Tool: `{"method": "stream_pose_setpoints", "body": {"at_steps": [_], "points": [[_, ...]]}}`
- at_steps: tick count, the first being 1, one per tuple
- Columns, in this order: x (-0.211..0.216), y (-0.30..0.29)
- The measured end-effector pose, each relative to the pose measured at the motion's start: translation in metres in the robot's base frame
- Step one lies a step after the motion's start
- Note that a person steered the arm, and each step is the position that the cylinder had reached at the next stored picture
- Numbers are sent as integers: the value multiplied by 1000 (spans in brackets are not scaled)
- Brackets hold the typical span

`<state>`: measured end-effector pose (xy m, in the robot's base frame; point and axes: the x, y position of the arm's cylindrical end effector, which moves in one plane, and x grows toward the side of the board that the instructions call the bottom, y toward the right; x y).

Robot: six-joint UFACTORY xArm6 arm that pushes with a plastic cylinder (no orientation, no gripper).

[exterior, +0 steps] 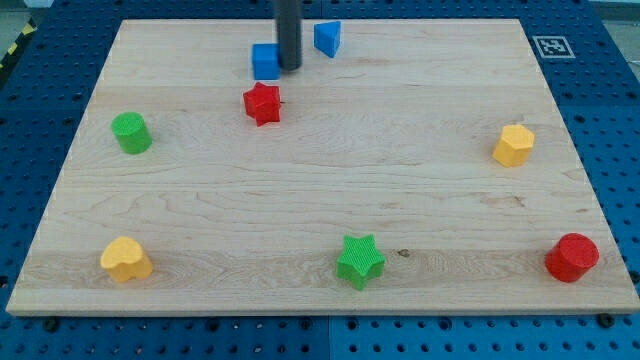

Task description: Push blue cube to top left side

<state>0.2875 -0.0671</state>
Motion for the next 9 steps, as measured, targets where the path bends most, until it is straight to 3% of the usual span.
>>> {"method": "stream_pose_setpoints", "body": {"at_steps": [3, 4, 6, 7, 9], "points": [[31, -13], [23, -59], [9, -52], [-19, -37], [-48, -112]]}}
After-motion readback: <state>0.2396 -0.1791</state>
